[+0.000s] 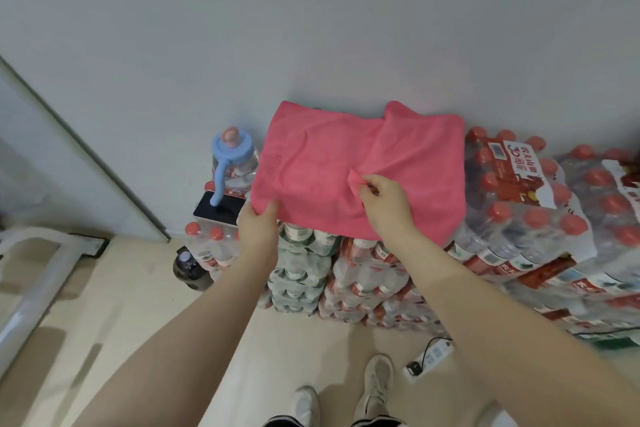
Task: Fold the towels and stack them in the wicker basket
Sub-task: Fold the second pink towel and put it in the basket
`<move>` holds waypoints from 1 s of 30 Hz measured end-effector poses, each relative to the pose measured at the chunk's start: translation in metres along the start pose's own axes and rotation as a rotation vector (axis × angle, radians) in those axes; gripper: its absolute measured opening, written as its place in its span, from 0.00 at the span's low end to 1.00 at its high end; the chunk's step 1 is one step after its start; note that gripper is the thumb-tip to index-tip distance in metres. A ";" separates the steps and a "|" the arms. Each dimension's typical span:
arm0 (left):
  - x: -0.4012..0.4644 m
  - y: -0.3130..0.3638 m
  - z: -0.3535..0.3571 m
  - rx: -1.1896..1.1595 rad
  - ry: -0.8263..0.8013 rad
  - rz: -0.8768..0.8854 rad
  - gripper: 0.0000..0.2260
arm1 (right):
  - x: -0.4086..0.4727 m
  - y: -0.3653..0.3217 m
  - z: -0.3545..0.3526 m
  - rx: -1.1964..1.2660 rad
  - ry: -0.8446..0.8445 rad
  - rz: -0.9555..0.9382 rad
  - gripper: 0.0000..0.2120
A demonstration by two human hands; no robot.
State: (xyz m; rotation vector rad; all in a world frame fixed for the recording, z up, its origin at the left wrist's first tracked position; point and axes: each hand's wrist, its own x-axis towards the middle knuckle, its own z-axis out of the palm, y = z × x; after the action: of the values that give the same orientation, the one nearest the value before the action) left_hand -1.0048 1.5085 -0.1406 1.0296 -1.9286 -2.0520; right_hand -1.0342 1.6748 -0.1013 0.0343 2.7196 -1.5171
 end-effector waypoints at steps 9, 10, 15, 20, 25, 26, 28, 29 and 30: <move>-0.029 0.039 0.059 0.293 -0.307 0.540 0.03 | 0.001 -0.015 -0.028 0.193 0.167 -0.193 0.06; -0.033 0.040 0.066 0.322 -0.325 0.568 0.04 | 0.001 -0.015 -0.030 0.171 0.169 -0.200 0.06; -0.049 0.038 0.091 0.417 -0.368 0.673 0.05 | 0.004 -0.006 -0.043 -0.009 0.195 -0.212 0.06; -0.051 0.036 0.101 0.503 -0.320 0.716 0.07 | 0.011 -0.001 -0.052 -0.154 0.204 -0.261 0.08; -0.054 0.042 0.107 0.359 -0.308 0.555 0.07 | 0.008 -0.002 -0.051 -0.248 0.062 -0.349 0.15; -0.055 0.044 0.107 0.314 -0.314 0.511 0.08 | 0.006 -0.001 -0.051 -0.277 0.038 -0.373 0.16; -0.055 0.049 0.105 0.286 -0.349 0.461 0.09 | 0.006 0.002 -0.052 -0.266 0.021 -0.389 0.17; -0.054 0.050 0.105 0.306 -0.365 0.459 0.09 | 0.007 0.003 -0.053 -0.215 0.008 -0.351 0.16; -0.052 0.052 0.104 0.334 -0.380 0.461 0.09 | 0.009 0.005 -0.055 -0.140 -0.006 -0.293 0.16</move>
State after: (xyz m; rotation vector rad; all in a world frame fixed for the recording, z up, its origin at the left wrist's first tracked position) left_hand -1.0416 1.6138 -0.0790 0.1904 -2.4625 -1.7880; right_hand -1.0439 1.7243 -0.0764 -0.3874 2.9200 -1.3734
